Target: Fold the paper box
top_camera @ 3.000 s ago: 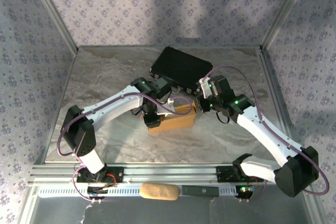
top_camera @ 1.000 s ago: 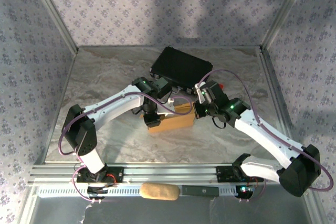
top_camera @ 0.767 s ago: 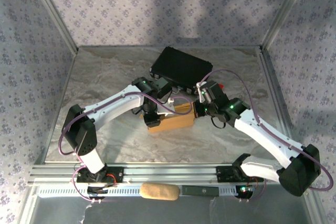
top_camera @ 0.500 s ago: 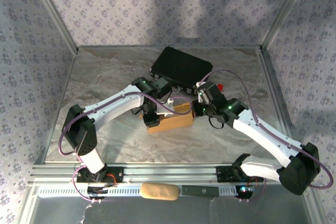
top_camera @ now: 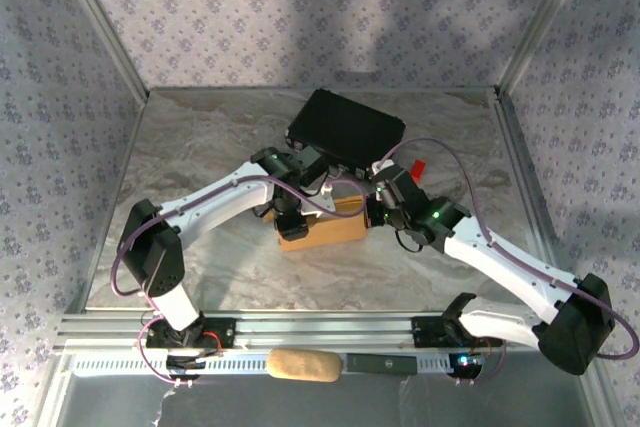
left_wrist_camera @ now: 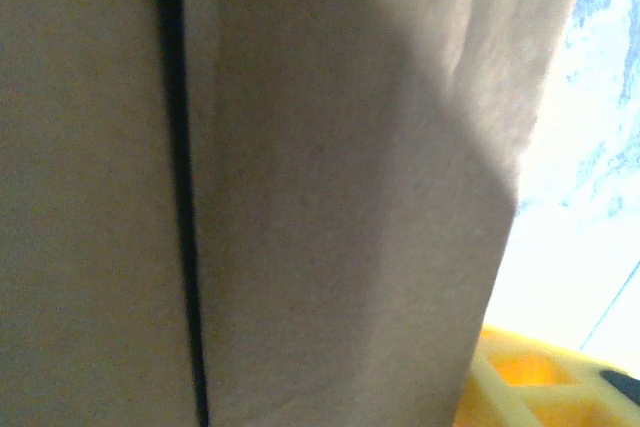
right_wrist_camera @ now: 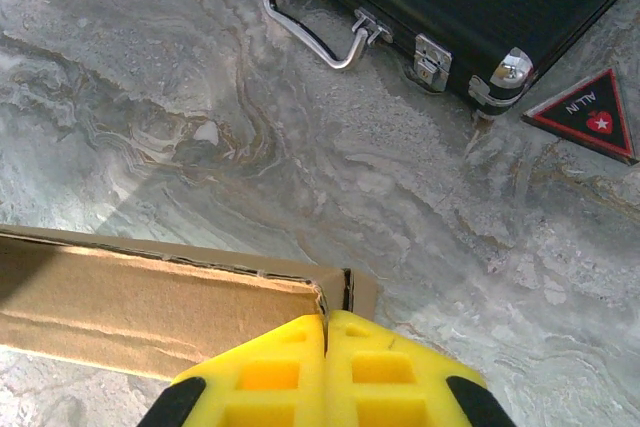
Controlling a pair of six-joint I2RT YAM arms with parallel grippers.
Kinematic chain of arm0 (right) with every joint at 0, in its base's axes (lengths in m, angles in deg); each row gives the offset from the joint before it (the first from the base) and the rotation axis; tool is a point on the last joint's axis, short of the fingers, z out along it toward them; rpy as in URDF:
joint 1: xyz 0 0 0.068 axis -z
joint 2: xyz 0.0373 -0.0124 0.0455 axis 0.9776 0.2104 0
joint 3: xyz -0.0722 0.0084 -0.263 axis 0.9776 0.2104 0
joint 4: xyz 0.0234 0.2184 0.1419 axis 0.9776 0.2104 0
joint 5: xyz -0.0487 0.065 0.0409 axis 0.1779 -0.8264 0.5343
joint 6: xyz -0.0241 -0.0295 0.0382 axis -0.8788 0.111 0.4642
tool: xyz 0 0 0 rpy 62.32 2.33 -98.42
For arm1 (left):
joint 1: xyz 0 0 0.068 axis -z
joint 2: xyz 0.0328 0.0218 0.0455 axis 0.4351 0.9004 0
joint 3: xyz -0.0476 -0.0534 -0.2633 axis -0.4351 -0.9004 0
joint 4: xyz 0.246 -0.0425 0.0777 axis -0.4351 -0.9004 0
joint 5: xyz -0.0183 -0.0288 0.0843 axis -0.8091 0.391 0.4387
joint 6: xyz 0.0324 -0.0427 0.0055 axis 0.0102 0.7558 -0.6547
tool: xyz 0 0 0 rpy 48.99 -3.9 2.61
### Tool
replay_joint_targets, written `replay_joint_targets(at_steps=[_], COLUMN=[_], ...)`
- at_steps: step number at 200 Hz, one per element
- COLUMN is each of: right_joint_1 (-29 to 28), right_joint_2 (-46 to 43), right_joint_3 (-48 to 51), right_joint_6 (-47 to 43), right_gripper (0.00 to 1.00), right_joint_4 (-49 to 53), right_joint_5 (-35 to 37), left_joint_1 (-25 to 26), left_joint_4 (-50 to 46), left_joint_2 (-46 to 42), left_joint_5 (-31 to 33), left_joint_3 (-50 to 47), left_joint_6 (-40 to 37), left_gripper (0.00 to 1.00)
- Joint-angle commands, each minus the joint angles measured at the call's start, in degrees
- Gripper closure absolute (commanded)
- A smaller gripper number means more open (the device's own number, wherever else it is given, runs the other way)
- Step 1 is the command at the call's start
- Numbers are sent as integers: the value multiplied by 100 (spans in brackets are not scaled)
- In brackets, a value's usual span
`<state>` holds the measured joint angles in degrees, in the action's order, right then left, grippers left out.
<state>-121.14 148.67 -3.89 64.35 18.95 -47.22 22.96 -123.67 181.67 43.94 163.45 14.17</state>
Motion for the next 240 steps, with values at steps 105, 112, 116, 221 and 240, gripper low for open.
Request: replay_joint_targets(at_steps=[105,112,116,221,240], right_joint_1=[-84,-96,-95,-108,-110], right_joint_2=[86,87,87,156,173], right_joint_3=[36,38,34,-60,-74], right_joint_6=[-50,-55,-54,-54,-54], right_gripper=[100,100,100,100,100], right_joint_4=[251,248,245,288,281], right_joint_5=[52,46,48,20,7], left_joint_1=[-456,-653,-786,-1438,-1428], left_joint_4=[1047,1060,1067,1193,1283], left_joint_2=[-2635,-2841,-2947,-2939,-2836], left_joint_5=[-123,-222,-272,-878,-856], left_joint_3=[-902,-1063,-1150,-1871,-1894], left_joint_6=[2292,2613,2785,3730,3700], left_gripper=[39,42,44,54,55])
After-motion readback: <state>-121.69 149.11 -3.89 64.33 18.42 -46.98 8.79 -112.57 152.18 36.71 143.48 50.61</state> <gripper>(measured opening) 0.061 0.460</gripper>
